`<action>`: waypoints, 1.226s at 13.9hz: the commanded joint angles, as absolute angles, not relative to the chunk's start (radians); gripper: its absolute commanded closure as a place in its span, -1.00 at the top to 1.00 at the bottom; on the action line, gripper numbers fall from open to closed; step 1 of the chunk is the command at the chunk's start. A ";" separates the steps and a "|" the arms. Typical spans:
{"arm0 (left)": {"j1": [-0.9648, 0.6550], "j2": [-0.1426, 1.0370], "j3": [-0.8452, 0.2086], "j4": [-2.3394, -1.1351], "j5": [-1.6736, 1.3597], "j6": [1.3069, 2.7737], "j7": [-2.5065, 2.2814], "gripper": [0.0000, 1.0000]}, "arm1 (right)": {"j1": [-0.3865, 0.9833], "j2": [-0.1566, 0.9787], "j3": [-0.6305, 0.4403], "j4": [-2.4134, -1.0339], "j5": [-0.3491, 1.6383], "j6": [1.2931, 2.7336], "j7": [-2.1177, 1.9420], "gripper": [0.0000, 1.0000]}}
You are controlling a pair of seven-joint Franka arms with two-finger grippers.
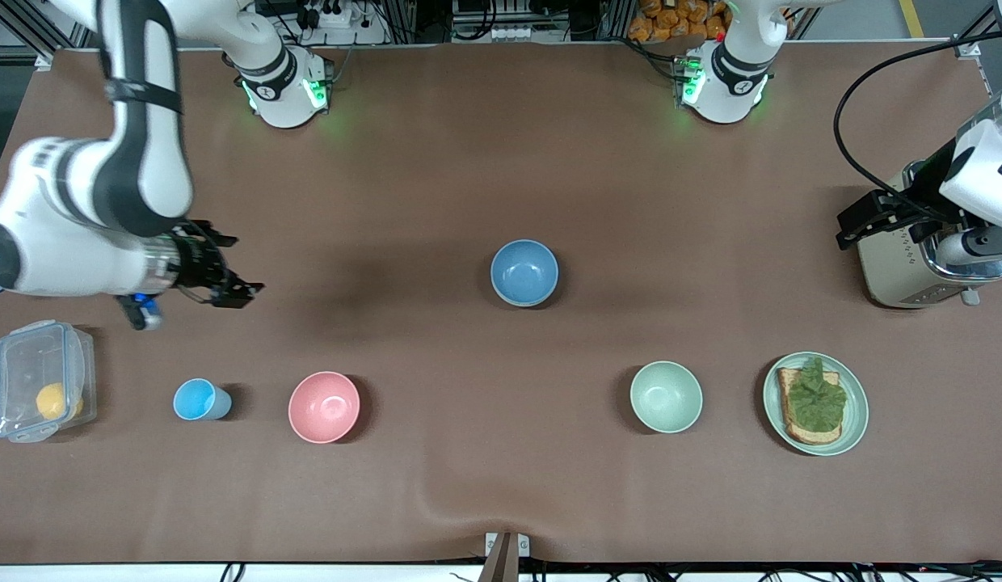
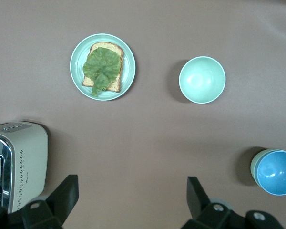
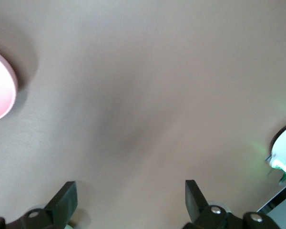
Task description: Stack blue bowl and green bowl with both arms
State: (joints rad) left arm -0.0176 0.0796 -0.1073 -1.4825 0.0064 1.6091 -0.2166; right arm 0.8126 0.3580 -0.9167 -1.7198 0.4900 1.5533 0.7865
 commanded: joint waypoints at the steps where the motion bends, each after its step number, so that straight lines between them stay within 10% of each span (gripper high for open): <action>1: -0.025 0.067 -0.104 -1.486 0.021 1.598 -0.192 1.00 | 0.726 0.313 -0.894 -1.674 0.451 1.502 0.675 1.00; 13: -0.023 0.069 -0.104 -1.485 0.032 1.600 -0.189 1.00 | 0.667 0.290 -0.893 -1.473 0.325 1.425 0.583 1.00; 17: -0.021 0.066 -0.109 -1.491 0.032 1.597 -0.187 1.00 | 0.418 0.215 -0.662 -1.463 0.269 1.428 0.378 1.00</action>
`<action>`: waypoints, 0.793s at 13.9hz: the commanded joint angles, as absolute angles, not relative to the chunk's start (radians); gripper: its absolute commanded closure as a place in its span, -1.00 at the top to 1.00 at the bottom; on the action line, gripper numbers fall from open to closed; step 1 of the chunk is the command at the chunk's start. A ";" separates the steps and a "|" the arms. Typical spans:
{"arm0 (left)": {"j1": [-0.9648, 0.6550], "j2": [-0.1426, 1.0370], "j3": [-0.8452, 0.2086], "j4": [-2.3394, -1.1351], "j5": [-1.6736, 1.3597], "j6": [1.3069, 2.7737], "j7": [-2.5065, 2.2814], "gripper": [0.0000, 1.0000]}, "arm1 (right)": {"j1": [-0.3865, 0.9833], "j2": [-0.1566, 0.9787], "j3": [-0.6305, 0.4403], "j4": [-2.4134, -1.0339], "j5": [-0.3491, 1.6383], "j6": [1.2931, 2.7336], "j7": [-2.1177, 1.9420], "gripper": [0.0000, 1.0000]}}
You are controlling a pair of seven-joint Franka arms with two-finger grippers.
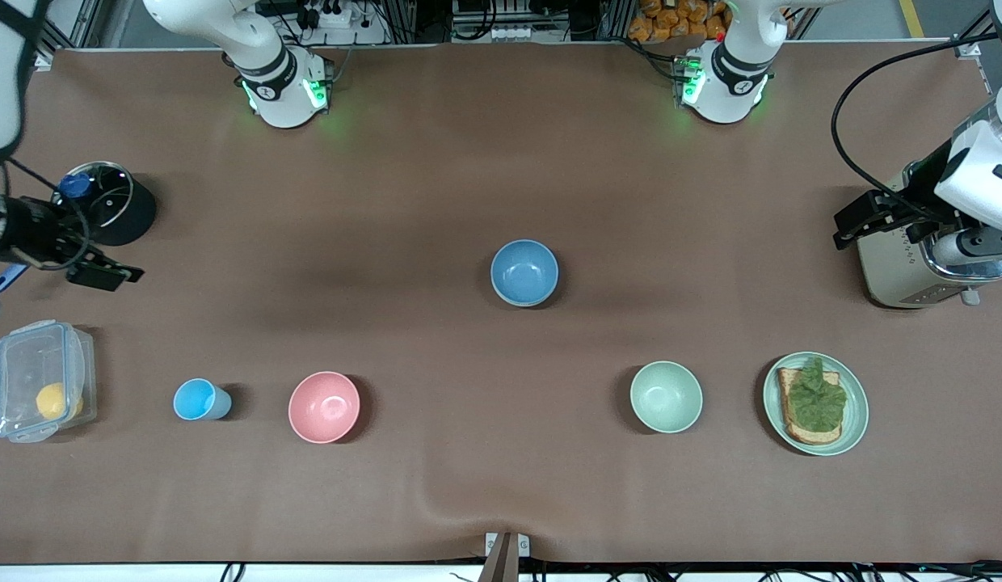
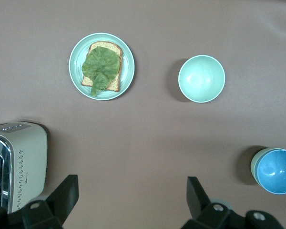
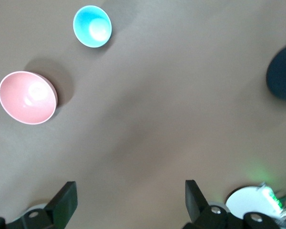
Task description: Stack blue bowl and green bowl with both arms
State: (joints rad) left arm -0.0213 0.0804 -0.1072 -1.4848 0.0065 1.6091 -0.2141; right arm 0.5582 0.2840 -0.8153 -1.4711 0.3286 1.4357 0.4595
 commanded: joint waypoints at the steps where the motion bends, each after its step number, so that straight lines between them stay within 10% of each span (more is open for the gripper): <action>1: -0.021 0.066 -0.109 -1.491 0.032 1.597 -0.187 1.00 | 0.358 0.192 -0.576 -1.460 0.230 1.430 0.350 1.00; 6: -0.014 0.067 -0.109 -1.490 0.026 1.595 -0.186 1.00 | -0.002 0.106 -0.099 -1.408 0.135 1.433 0.232 1.00; 11: -0.014 0.071 -0.109 -1.486 0.026 1.594 -0.184 1.00 | -0.172 0.045 0.087 -1.410 0.137 1.427 0.200 1.00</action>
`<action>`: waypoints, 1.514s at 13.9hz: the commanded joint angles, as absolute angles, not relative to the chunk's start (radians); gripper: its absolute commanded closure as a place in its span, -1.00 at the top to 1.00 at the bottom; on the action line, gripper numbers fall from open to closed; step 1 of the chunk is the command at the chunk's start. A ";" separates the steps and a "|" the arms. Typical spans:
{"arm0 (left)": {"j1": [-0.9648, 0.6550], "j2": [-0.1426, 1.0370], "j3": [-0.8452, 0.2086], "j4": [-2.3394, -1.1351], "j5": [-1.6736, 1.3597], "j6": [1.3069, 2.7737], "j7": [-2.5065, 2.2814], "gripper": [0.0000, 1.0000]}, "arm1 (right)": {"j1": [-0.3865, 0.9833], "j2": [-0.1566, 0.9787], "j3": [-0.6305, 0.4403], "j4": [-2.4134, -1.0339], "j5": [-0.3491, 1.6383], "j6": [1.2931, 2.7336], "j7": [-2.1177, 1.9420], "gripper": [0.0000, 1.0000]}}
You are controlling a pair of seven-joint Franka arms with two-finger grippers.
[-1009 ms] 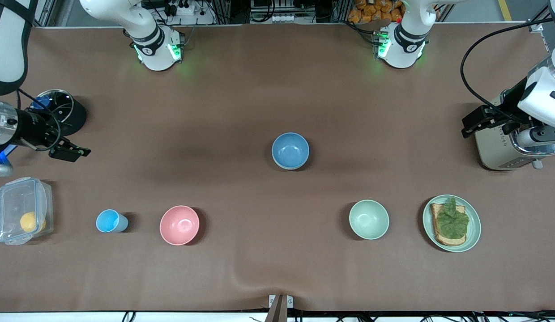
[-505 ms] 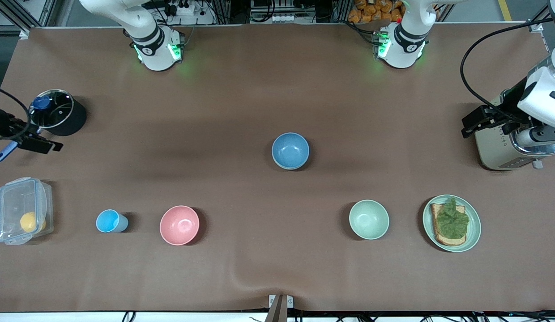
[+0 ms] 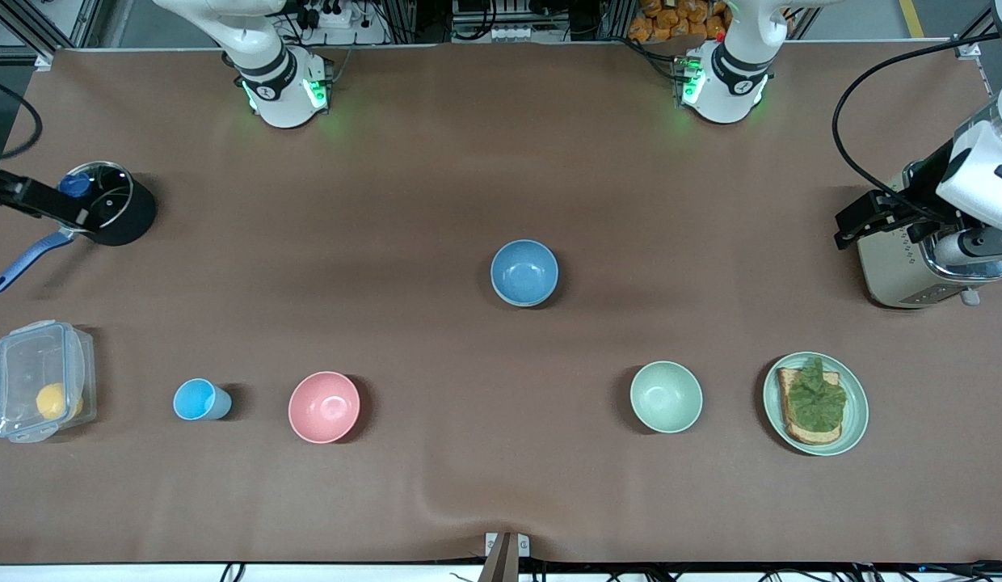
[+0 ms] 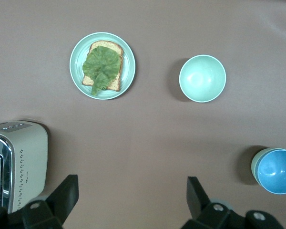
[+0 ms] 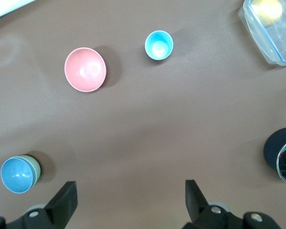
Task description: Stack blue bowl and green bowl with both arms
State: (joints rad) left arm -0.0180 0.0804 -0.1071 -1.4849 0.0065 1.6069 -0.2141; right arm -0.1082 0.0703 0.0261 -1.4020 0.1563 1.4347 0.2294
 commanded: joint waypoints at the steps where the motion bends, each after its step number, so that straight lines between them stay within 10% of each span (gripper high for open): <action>1: -0.015 0.071 -0.109 -1.485 0.029 1.595 -0.187 1.00 | -0.173 0.040 0.087 -1.410 0.135 1.424 0.178 1.00; 21: -0.006 0.044 -0.117 -1.477 0.037 1.520 -0.219 1.00 | 0.015 -0.020 -0.095 -1.448 0.124 1.437 0.172 1.00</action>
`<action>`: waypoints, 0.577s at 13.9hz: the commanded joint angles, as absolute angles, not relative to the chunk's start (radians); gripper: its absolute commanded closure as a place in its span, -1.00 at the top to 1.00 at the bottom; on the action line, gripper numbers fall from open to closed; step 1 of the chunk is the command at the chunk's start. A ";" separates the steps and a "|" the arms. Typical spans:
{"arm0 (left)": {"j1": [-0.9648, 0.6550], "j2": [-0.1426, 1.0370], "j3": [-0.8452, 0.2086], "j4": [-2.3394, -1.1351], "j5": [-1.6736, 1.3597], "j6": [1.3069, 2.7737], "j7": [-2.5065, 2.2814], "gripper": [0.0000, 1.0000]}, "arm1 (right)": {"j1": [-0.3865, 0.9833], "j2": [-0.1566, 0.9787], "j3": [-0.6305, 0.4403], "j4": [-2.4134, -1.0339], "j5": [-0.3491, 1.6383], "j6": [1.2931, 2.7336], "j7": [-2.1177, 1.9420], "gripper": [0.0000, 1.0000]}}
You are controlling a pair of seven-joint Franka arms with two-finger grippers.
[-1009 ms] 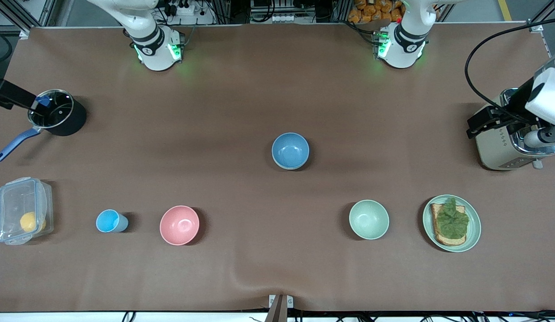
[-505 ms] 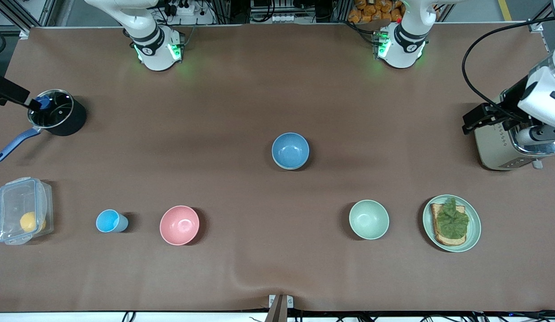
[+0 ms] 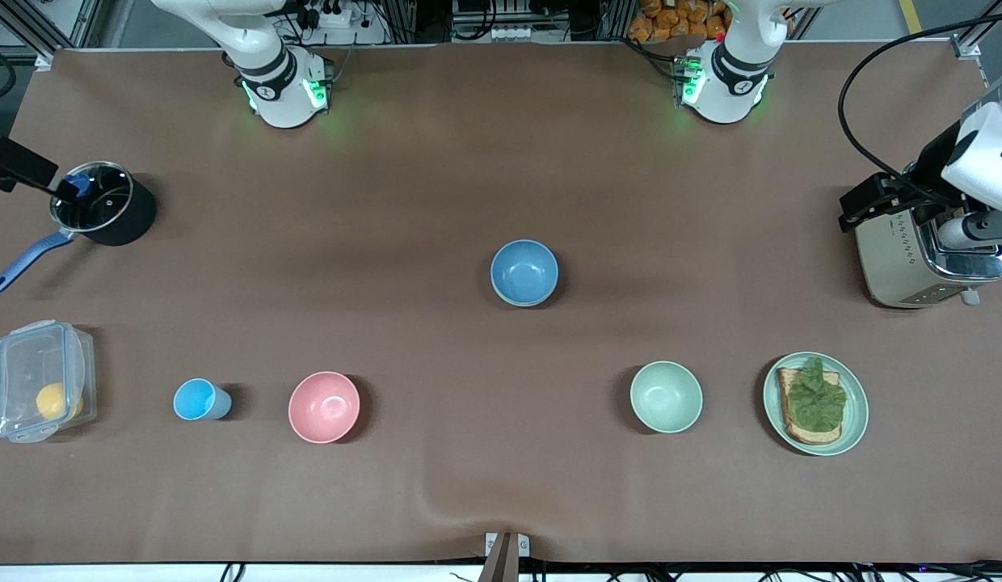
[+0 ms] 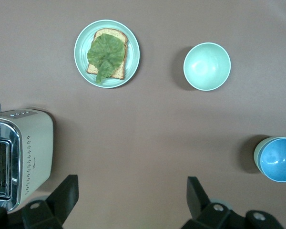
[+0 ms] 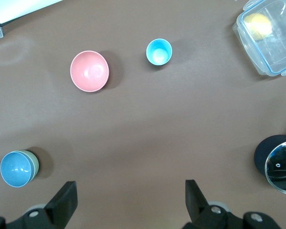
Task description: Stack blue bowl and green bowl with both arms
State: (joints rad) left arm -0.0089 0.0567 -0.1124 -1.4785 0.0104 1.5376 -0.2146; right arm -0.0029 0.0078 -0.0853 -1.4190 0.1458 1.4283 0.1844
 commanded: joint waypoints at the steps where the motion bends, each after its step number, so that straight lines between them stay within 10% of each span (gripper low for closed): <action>1: -0.008 0.043 -0.117 -1.476 0.037 1.520 -0.219 1.00 | 0.015 -0.021 -0.084 -1.448 0.108 1.434 0.167 1.00; 8: -0.005 0.012 -0.113 -1.477 0.021 1.522 -0.221 1.00 | 0.012 -0.023 -0.011 -1.451 -0.018 1.434 0.160 1.00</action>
